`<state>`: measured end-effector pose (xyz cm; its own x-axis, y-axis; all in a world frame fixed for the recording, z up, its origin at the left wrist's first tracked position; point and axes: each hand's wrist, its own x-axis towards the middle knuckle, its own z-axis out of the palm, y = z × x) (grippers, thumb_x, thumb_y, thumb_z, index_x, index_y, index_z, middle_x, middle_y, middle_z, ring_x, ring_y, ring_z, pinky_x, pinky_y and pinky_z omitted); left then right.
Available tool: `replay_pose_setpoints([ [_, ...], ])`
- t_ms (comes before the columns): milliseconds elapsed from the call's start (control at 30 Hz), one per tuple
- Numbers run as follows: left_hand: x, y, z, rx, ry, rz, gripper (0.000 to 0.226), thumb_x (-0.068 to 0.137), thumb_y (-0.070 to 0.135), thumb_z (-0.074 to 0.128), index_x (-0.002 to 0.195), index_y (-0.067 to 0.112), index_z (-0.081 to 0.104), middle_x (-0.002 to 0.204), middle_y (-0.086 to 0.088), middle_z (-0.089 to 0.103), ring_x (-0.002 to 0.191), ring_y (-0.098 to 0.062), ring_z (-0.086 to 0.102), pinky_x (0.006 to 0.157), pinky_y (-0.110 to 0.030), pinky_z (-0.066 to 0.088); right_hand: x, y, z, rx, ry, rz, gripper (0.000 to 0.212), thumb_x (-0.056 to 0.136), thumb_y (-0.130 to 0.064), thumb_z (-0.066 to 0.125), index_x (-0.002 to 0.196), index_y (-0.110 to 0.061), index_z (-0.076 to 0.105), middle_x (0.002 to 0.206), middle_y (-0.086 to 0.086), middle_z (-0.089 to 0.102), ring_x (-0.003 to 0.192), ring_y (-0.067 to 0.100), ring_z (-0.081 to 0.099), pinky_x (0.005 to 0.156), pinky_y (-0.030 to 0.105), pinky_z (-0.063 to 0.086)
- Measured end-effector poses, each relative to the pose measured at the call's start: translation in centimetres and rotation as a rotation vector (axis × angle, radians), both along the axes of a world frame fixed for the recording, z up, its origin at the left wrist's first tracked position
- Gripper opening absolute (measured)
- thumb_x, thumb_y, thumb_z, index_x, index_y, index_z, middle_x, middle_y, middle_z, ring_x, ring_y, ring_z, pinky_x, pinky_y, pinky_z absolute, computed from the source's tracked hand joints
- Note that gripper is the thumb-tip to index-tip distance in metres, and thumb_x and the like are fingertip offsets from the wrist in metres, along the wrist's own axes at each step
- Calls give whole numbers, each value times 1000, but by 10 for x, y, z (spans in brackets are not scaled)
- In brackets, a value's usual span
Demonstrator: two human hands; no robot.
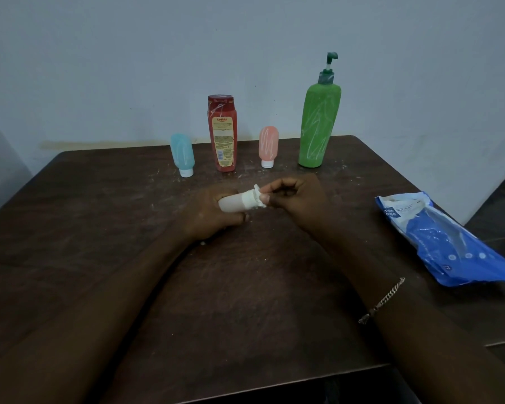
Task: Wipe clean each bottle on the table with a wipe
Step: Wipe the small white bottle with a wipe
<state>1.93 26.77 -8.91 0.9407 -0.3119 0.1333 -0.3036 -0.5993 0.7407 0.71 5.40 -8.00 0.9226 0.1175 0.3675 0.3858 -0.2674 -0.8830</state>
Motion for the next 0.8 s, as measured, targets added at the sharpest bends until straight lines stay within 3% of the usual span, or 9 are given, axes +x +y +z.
replay_pose_setpoints([
  [167,-2,-2,3,21,-13,6,42,77,20,83,109,35,62,100,20,61,97,-4,60,78,-22,49,-2,0,2,27,2,59,18,78,-4,78,94,-10,76,92,4,76,83,15,73,77,28,60],
  [333,-3,-6,6,55,4,-2,42,77,30,84,115,29,65,106,14,64,98,-1,59,76,-19,46,9,-14,-5,27,84,2,19,84,-6,72,103,-7,73,95,6,75,79,16,72,70,25,58],
  [433,-4,-8,7,74,0,6,41,77,42,83,111,29,64,105,13,65,95,-3,60,78,-24,51,19,-26,-8,254,138,-10,21,91,-3,63,111,-7,69,100,10,73,79,17,69,68,24,57],
  [533,-4,-12,10,40,-4,25,40,78,43,81,107,30,56,104,9,64,86,-11,66,72,-31,57,31,-39,-10,340,149,-71,16,93,-2,59,104,-3,70,97,9,71,82,18,65,69,24,55],
  [700,-9,-25,24,-52,116,-17,18,100,27,53,112,29,40,103,-7,64,79,-22,64,74,-36,56,34,-62,-7,355,165,-181,13,94,-4,59,90,-10,69,90,10,70,70,11,59,56,20,46],
  [800,-7,-35,35,-42,135,-69,11,104,26,45,113,28,39,105,-9,63,79,-21,64,74,-35,56,34,-70,-7,418,185,-245,11,96,-8,56,99,-6,66,90,10,70,76,16,63,59,21,51],
])
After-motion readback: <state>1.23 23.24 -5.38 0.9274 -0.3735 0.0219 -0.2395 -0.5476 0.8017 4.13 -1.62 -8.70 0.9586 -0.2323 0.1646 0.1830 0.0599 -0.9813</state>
